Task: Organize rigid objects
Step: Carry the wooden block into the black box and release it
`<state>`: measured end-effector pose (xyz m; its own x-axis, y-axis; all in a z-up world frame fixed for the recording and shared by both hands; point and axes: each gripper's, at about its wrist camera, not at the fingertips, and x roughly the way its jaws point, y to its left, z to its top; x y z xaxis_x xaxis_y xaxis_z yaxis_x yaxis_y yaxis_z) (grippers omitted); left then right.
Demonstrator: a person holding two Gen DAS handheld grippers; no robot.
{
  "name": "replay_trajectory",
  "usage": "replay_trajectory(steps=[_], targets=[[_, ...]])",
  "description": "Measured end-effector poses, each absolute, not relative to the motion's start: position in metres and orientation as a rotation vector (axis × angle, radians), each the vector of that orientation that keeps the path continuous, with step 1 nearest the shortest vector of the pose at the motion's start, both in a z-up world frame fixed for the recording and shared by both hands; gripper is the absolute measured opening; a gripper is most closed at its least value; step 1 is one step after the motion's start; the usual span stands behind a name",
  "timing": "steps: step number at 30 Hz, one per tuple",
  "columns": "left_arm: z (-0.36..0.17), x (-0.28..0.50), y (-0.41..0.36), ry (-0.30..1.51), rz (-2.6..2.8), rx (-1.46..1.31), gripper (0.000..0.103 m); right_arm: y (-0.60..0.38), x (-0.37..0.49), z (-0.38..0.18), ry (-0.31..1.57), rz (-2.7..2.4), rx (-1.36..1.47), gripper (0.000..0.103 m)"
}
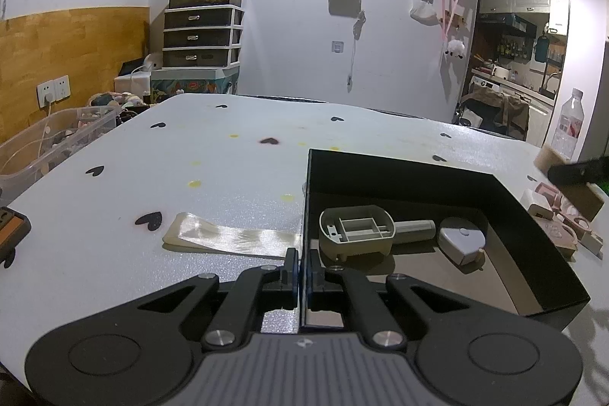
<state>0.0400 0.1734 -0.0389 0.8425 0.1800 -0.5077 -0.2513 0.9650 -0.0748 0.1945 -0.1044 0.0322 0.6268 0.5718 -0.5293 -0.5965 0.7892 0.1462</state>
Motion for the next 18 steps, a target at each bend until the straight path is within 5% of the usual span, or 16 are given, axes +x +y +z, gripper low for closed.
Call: replay_trajectory(steps=[18], targets=[[-0.037, 0.040, 0.174, 0.525, 0.219, -0.157, 0.004, 0.031, 0.176, -0.005, 0.928, 0.915, 0.027, 0.040]])
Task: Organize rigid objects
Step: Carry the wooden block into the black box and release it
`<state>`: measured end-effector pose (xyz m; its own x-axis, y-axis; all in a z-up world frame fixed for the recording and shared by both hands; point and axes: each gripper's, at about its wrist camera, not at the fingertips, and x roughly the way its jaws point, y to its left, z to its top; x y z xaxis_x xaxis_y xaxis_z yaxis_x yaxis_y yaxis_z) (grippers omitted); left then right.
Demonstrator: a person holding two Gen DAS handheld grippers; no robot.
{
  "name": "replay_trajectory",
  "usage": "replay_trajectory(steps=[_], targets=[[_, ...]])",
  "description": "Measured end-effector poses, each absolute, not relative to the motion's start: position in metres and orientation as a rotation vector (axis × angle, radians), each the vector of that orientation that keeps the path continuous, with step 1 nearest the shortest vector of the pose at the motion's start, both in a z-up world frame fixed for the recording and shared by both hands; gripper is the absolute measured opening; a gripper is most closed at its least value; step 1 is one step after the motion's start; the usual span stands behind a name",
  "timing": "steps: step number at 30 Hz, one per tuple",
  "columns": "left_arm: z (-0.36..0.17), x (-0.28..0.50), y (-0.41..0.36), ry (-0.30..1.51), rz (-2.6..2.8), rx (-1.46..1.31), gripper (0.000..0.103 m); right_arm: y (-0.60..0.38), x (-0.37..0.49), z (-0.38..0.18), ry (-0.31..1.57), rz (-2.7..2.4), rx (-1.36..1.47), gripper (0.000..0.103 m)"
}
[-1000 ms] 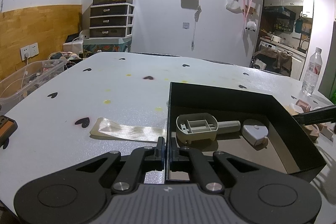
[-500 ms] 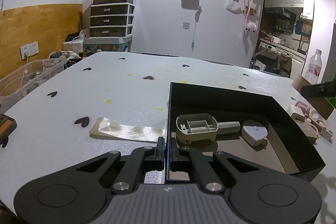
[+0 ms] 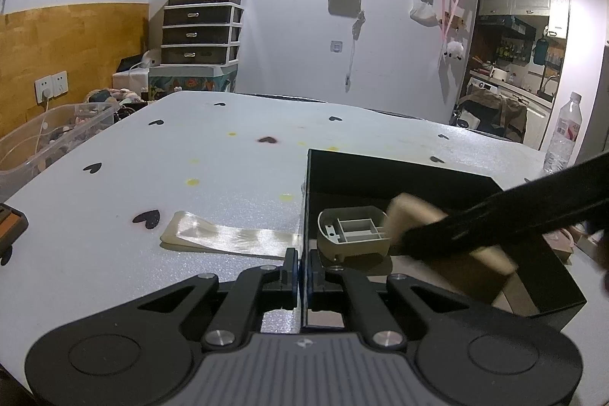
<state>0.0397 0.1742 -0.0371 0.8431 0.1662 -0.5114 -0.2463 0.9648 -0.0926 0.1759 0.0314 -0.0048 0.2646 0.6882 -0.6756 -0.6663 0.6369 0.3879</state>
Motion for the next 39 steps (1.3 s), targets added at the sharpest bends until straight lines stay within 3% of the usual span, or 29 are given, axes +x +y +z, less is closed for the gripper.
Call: replay_trajectory(steps=[8, 12, 16, 19, 22, 23, 39], targets=[[-0.037, 0.039, 0.176, 0.526, 0.210, -0.160, 0.004, 0.056, 0.196, -0.034, 1.106, 0.802, 0.153, 0.040], [-0.037, 0.039, 0.177, 0.525, 0.207, -0.163, 0.004, 0.056, 0.198, -0.036, 1.146, 0.795, 0.207, 0.049], [-0.037, 0.040, 0.177, 0.524, 0.206, -0.167, 0.005, 0.046, 0.199, -0.031, 1.139, 0.781, 0.229, 0.049], [-0.037, 0.040, 0.178, 0.524, 0.207, -0.168, 0.005, 0.039, 0.201, -0.028, 1.137, 0.782, 0.243, 0.045], [-0.037, 0.040, 0.178, 0.524, 0.207, -0.168, 0.005, 0.037, 0.200, -0.028, 1.143, 0.797, 0.242, 0.025], [-0.037, 0.040, 0.178, 0.524, 0.206, -0.169, 0.005, 0.038, 0.199, -0.028, 1.141, 0.794, 0.228, 0.023], [-0.037, 0.040, 0.178, 0.524, 0.207, -0.169, 0.005, 0.031, 0.190, -0.030, 1.153, 0.854, 0.258, 0.023]])
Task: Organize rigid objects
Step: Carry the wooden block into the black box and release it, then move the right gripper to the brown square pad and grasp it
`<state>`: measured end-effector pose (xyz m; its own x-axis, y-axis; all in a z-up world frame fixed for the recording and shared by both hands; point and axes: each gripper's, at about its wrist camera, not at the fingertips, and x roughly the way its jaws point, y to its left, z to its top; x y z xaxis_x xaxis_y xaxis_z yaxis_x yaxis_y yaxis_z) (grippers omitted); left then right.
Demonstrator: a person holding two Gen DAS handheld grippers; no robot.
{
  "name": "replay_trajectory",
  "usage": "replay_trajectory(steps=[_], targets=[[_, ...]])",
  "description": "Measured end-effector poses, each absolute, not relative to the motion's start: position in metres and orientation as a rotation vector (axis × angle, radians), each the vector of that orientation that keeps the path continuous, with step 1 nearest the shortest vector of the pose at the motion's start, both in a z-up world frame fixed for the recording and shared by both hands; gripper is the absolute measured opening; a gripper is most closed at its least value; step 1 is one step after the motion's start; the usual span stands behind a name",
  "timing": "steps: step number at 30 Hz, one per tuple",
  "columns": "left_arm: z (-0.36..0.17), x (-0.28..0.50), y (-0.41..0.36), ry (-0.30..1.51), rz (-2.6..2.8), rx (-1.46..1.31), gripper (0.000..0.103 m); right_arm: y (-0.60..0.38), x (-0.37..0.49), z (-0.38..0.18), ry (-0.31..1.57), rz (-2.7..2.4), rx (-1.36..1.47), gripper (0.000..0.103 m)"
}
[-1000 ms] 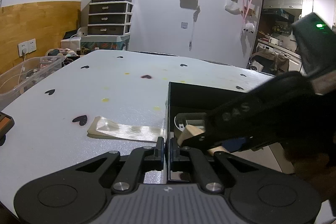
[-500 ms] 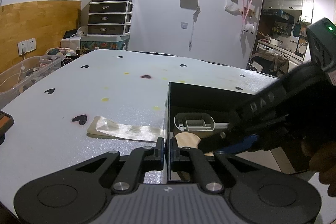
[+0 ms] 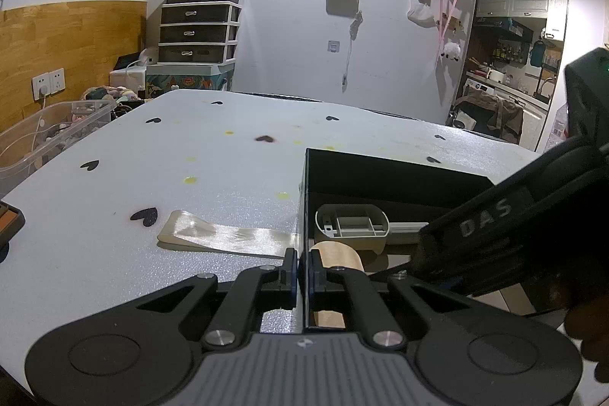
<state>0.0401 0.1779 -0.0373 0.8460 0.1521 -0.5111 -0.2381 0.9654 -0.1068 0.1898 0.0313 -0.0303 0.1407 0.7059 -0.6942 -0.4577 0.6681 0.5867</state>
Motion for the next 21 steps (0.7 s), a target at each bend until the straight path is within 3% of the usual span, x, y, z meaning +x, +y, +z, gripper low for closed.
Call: replay_trajectory(steps=[7, 11, 21], targets=[[-0.036, 0.041, 0.177, 0.527, 0.211, -0.173, 0.005, 0.011, 0.176, -0.007, 1.039, 0.879, 0.217, 0.034], [-0.038, 0.039, 0.177, 0.521, 0.210, -0.175, 0.005, -0.012, 0.165, 0.006, 0.911, 0.866, 0.185, 0.061], [-0.039, 0.038, 0.180, 0.521, 0.199, -0.175, 0.005, -0.098, 0.162, 0.026, 0.736, 0.703, 0.164, 0.070]])
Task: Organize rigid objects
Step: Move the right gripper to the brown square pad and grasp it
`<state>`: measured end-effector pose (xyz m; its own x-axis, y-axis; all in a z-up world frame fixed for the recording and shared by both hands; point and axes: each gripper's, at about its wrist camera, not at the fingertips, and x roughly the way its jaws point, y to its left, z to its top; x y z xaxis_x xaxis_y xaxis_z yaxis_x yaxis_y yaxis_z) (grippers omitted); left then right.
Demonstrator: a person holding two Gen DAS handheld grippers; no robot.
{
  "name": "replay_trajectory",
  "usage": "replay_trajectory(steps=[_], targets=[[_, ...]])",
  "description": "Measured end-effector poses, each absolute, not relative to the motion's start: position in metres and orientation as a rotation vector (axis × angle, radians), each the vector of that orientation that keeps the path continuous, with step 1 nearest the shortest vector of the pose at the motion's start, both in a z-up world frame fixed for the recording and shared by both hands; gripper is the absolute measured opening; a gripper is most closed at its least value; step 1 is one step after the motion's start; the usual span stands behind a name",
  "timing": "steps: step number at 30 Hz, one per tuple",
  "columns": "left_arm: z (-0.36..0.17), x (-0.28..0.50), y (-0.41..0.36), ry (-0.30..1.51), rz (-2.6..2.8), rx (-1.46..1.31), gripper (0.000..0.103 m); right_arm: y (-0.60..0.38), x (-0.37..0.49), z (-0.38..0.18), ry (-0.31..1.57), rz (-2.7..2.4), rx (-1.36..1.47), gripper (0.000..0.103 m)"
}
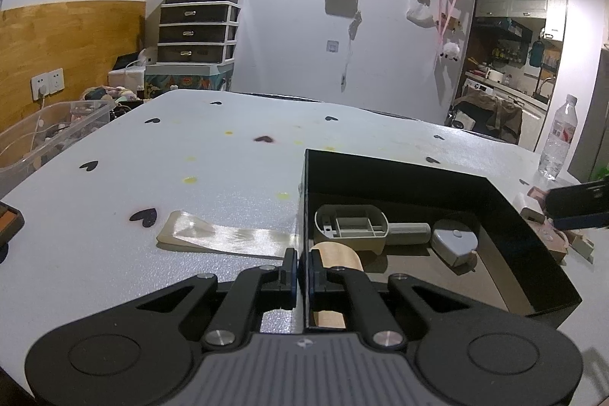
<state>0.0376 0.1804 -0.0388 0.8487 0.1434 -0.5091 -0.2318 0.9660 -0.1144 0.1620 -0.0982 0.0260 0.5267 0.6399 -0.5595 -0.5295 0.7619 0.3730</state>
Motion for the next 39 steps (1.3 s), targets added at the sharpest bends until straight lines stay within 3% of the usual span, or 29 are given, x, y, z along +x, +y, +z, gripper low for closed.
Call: replay_trajectory(steps=[4, 18, 26, 39], targets=[[-0.039, 0.037, 0.180, 0.519, 0.201, -0.177, 0.005, -0.127, 0.165, 0.027, 0.705, 0.622, 0.175, 0.079], [-0.038, 0.037, 0.179, 0.519, 0.203, -0.176, 0.005, -0.144, 0.182, -0.007, 0.699, 0.479, 0.098, 0.085], [-0.038, 0.037, 0.180, 0.519, 0.202, -0.177, 0.005, -0.151, 0.201, -0.029, 0.725, 0.386, 0.072, 0.095], [-0.038, 0.037, 0.179, 0.519, 0.203, -0.176, 0.005, -0.149, 0.246, -0.054, 0.806, 0.310, 0.100, 0.097]])
